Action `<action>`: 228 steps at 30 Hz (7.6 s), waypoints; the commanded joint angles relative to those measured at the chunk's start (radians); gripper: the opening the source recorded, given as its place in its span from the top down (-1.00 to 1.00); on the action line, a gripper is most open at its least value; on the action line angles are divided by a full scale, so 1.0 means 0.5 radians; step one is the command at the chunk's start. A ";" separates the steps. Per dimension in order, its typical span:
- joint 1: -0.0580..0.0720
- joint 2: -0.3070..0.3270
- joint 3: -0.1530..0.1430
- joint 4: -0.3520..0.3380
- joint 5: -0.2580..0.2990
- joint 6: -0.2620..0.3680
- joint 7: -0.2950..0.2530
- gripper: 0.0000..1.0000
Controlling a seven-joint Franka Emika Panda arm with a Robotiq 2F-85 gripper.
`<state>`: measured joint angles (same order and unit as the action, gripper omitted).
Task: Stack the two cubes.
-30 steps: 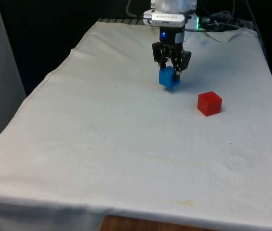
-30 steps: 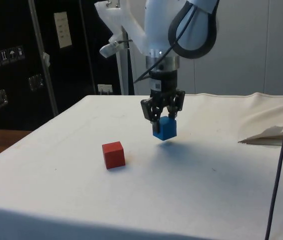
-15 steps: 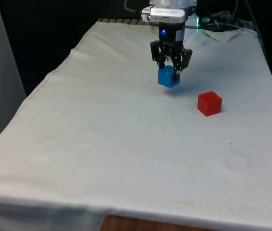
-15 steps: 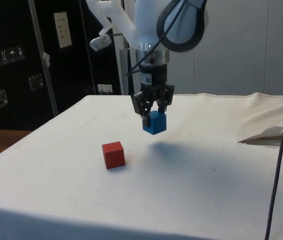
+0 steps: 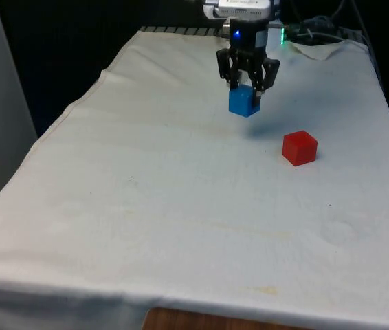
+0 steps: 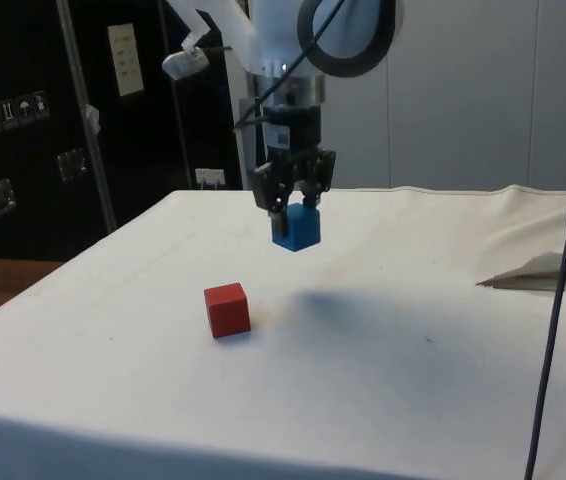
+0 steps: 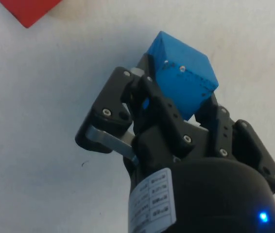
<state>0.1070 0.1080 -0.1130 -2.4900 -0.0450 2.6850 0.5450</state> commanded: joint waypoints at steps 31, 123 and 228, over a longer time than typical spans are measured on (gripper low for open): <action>0.010 -0.046 0.110 0.222 0.008 -0.236 -0.182 0.95; 0.026 0.318 0.388 0.592 0.014 -0.282 -0.932 0.95; -0.006 0.114 0.400 0.650 0.100 -0.514 -1.238 -1.00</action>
<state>0.1050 0.1680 0.0860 -2.1680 0.0000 2.4400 -0.0710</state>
